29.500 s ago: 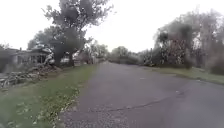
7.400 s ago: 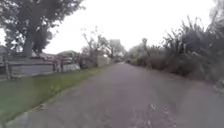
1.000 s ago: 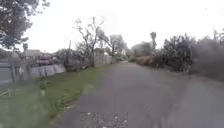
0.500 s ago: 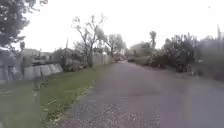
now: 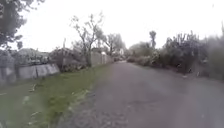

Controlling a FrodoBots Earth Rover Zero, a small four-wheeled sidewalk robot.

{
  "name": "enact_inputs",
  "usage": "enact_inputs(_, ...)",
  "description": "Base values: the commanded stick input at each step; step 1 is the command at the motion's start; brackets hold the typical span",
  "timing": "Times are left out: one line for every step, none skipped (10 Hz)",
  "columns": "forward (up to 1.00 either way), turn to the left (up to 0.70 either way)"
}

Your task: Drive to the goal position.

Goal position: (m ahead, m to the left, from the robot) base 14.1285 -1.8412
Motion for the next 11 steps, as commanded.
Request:
enact_inputs(0.7, -0.14)
enact_inputs(0.7, -0.14)
enact_inputs(0.7, -0.14)
enact_inputs(0.7, -0.14)
enact_inputs(0.7, -0.14)
enact_inputs(0.7, -0.14)
enact_inputs(0.7, -0.14)
enact_inputs(0.7, -0.14)
enact_inputs(0.7, -0.14)
enact_inputs(0.7, -0.14)
enact_inputs(0.7, -0.14)
